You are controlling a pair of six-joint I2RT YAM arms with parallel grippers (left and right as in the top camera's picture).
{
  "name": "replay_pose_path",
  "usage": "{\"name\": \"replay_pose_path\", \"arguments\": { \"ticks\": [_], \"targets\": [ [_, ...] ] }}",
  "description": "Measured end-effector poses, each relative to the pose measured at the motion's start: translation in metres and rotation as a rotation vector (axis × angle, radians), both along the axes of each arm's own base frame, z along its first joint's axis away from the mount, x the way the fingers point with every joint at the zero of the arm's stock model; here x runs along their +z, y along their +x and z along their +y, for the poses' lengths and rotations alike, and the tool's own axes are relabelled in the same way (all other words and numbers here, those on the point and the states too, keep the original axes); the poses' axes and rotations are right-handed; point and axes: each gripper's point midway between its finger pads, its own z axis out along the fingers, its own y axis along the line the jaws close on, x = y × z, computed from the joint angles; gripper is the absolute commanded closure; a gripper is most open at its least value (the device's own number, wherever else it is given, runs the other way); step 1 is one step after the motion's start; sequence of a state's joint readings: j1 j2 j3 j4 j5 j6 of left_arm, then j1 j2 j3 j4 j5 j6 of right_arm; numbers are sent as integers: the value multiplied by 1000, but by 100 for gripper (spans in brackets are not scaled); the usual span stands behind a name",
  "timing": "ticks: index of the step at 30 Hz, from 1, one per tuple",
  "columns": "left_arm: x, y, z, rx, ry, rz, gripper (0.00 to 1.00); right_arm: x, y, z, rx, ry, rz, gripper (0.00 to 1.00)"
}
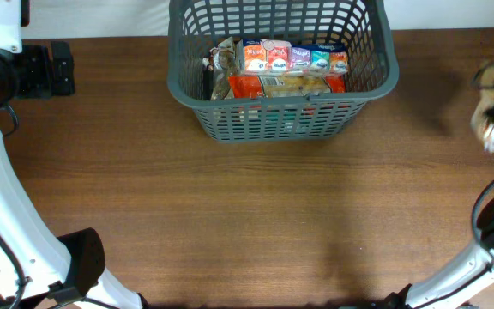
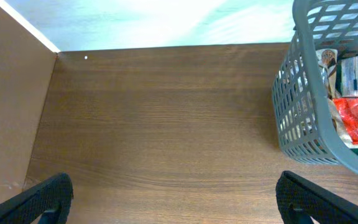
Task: Pack container
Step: 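Reach the right gripper to the brown Pantree bag and grasp it, then carry the Pantree bag with the right gripper and release it into the basket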
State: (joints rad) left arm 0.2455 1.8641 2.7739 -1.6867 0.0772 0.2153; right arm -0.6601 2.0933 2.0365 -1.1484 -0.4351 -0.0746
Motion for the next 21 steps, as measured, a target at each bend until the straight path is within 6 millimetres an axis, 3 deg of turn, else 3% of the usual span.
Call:
{"name": "replay_pose_path", "arguments": {
  "ticks": [1, 2, 4, 7, 9, 10, 11, 14, 15, 17, 19, 21],
  "targets": [
    [0, 0, 0, 0, 0, 0, 1, 50, 8, 13, 28, -31, -105, 97],
    [0, 0, 0, 0, 0, 0, 1, 80, 11, 24, 48, -49, -167, 96],
    [0, 0, 0, 0, 0, 0, 1, 182, 13, 78, 163, -122, -397, 96],
    [0, 0, 0, 0, 0, 0, 1, 271, 0, 161, 335, -190, -611, 96],
    [0, 0, 0, 0, 0, 0, 1, 326, -20, 244, 512, -234, -775, 96],
    [0, 0, 0, 0, 0, 0, 1, 337, -26, 278, 590, -261, -821, 96],
    [0, 0, 0, 0, 0, 0, 1, 338, -26, 292, 627, -278, -832, 96],
    [0, 0, 0, 0, 0, 0, 1, 312, -6, 341, 786, -346, -812, 96],
    [0, 0, 0, 0, 0, 0, 1, 294, 8, 361, 853, -371, -789, 96],
    [0, 0, 0, 0, 0, 0, 1, 268, 24, 381, 922, -397, -751, 97],
    [0, 0, 0, 0, 0, 0, 1, 212, 54, 408, 1039, -440, -666, 96],
    [0, 0, 0, 0, 0, 0, 1, 178, 76, 419, 1086, -467, -624, 96]
  ]
}}
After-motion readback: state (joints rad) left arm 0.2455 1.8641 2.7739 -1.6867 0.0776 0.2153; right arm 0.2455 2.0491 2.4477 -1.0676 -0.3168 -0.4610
